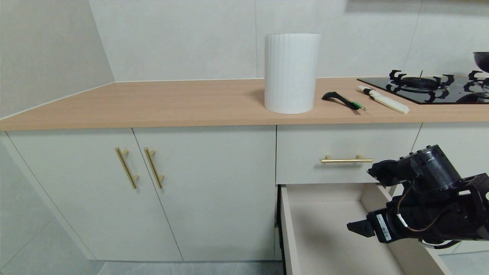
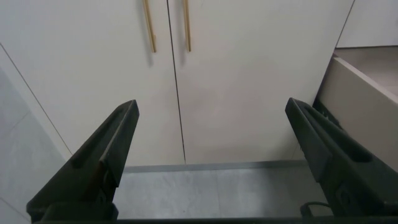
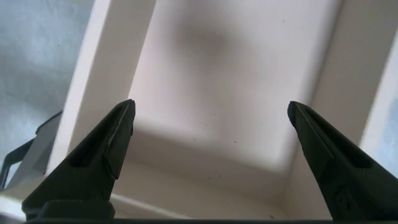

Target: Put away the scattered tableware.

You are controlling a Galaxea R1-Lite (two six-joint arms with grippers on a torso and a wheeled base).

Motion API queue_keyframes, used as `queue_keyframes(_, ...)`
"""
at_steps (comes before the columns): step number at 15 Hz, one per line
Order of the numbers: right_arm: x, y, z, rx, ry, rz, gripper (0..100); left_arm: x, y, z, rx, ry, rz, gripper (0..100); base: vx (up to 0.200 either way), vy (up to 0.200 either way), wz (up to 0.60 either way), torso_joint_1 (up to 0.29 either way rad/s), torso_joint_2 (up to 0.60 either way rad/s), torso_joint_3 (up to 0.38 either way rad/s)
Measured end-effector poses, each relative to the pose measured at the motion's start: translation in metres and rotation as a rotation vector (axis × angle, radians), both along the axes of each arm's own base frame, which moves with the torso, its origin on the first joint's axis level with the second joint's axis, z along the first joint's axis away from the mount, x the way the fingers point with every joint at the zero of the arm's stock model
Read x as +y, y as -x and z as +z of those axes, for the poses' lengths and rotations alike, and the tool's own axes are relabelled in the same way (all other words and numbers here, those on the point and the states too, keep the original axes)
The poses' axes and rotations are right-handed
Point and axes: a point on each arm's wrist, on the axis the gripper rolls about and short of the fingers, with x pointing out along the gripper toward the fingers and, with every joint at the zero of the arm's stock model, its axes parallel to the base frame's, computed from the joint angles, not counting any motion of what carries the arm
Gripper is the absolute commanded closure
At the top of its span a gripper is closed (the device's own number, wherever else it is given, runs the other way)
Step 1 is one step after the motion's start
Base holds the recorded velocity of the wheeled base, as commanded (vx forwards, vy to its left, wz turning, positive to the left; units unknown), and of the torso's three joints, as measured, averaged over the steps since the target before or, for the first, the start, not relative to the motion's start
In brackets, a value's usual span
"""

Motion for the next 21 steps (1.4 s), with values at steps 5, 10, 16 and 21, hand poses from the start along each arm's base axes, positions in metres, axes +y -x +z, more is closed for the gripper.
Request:
queue_keyframes(5,-0.0001,0.0001,0.0005,-0.007,0.007,-0.007,0,0.0000,0.0000,0.0000,0.000,0.000,0.000,0,0.000,0.000,0.00,0.125,-0.43,-0.303)
queue_keyframes(10,-0.0004,0.0001,0.0007,-0.007,0.007,-0.008,0,0.0000,0.0000,0.0000,0.000,0.000,0.000,0,0.000,0.000,0.00,0.176,-0.47,-0.298)
queue_keyframes(16,-0.0006,0.0002,0.0010,-0.008,0.007,-0.008,0,0.0000,0.0000,0.0000,0.000,0.000,0.000,0,0.000,0.000,0.00,0.203,-0.48,-0.286)
queue_keyframes(21,0.0005,-0.0031,0.0056,-0.070,-0.012,-0.020,0,0.0000,0.0000,0.0000,0.000,0.000,0.000,0,0.000,0.000,0.00,0.072,-0.16,-0.092)
